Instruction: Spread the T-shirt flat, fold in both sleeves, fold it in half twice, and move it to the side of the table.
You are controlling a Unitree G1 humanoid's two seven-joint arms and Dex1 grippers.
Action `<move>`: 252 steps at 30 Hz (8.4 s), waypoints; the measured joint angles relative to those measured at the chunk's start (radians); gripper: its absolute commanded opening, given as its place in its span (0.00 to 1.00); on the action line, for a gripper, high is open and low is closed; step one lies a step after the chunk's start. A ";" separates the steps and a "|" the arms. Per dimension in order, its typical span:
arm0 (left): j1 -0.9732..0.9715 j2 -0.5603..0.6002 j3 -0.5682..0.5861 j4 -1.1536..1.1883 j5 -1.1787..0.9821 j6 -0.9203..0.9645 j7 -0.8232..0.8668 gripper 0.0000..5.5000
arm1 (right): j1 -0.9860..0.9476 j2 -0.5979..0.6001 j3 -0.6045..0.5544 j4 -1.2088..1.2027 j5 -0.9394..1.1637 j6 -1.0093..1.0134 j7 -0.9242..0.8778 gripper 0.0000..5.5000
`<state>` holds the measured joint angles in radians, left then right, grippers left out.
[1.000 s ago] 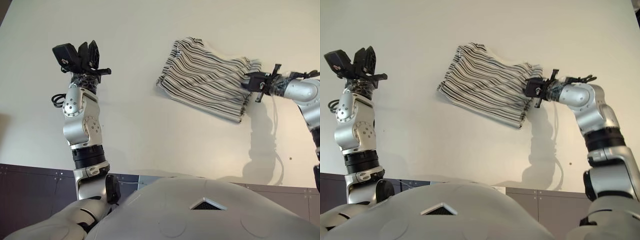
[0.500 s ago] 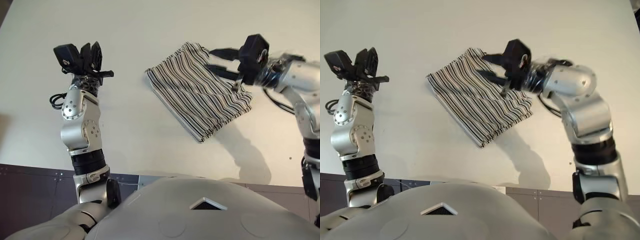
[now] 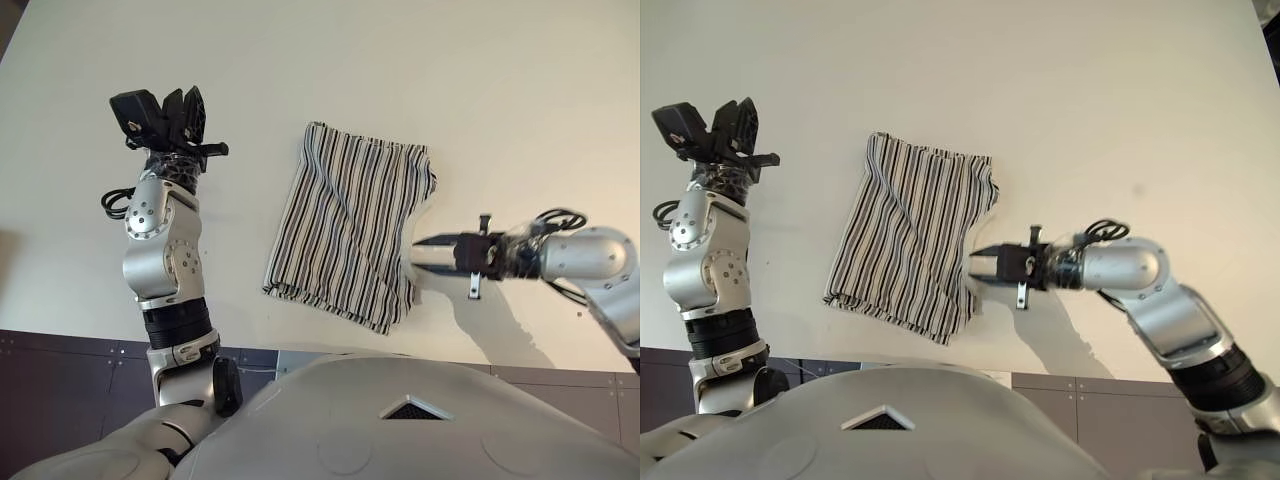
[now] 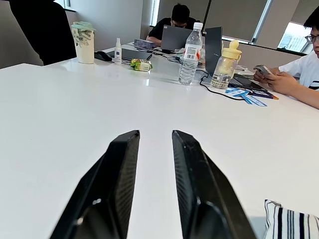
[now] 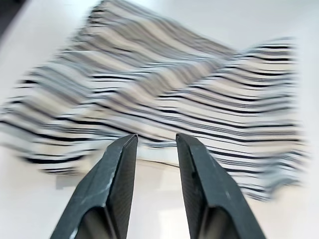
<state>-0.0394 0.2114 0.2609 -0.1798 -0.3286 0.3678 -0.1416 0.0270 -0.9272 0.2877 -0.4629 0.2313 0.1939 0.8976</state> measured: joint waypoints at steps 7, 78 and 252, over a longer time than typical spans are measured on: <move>0.001 0.017 -0.032 -0.030 -0.032 0.022 -0.077 0.22 | -0.303 0.311 -0.057 0.331 -0.016 0.134 -0.201 0.26; 0.637 0.720 -0.288 -0.079 0.699 -0.946 -0.465 0.53 | 0.416 -0.036 -0.183 0.145 -0.549 -0.911 -0.022 0.44; -0.468 -0.305 -0.300 0.269 0.431 -0.255 0.345 0.64 | -0.599 1.066 -0.141 0.695 -0.550 -0.187 -1.302 0.69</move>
<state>-0.5074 -0.0940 -0.0393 0.0893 0.1019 0.1126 0.2032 -0.5724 0.1390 0.1468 0.2320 -0.3182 0.0071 -0.4043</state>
